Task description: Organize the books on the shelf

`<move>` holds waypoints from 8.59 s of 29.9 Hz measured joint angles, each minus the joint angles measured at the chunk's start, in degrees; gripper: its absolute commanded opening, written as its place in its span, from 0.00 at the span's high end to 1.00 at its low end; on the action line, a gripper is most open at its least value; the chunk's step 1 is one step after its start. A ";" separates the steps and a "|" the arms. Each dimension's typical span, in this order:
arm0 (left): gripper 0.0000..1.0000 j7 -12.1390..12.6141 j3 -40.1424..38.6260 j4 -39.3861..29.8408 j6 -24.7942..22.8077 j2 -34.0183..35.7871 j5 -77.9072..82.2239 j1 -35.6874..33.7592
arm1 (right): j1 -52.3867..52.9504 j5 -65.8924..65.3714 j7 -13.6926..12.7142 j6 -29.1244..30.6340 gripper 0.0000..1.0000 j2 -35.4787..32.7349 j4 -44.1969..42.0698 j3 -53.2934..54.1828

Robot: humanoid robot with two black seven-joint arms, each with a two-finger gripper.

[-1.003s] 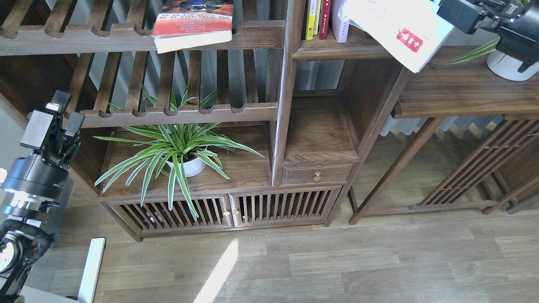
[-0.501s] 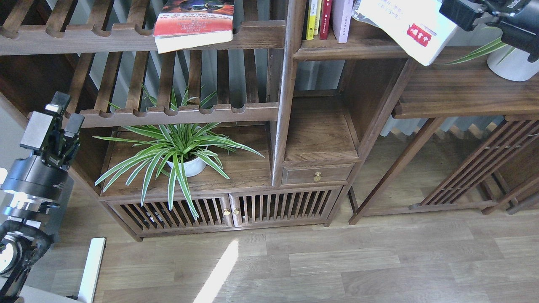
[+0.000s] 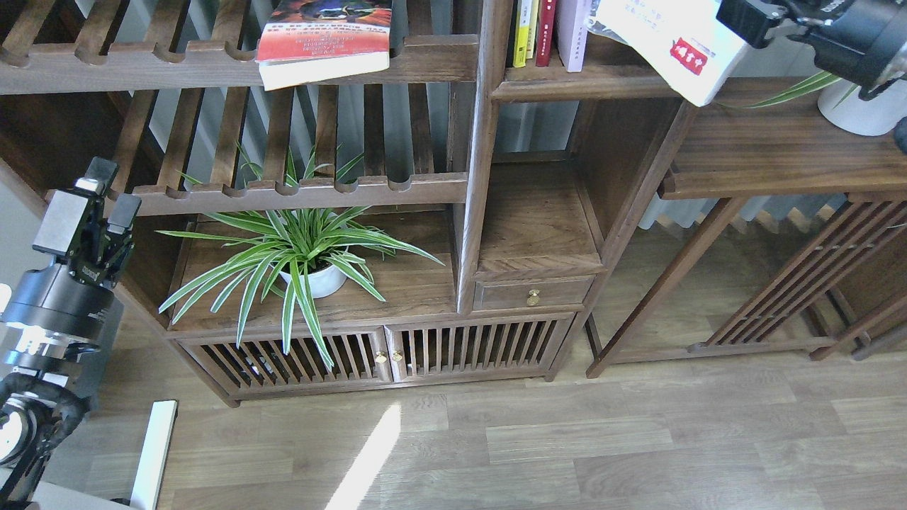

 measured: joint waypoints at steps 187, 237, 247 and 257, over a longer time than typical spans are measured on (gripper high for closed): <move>0.02 -0.42 0.33 3.41 0.00 -0.98 -0.70 2.67 | 29.12 -10.29 7.07 -19.34 0.68 28.96 -40.32 -17.95; 0.02 0.07 0.43 4.28 0.00 -0.93 -1.19 2.72 | 26.23 -10.21 18.69 -28.79 0.55 33.20 -38.60 -17.21; 0.02 0.18 0.51 4.22 0.00 -0.98 -1.08 2.67 | 29.08 -10.12 18.08 -29.09 0.54 32.22 -37.44 -16.93; 0.02 0.09 0.51 4.22 0.00 -0.98 -1.06 2.68 | 30.47 -9.64 16.79 -33.15 0.53 30.63 -32.77 -16.72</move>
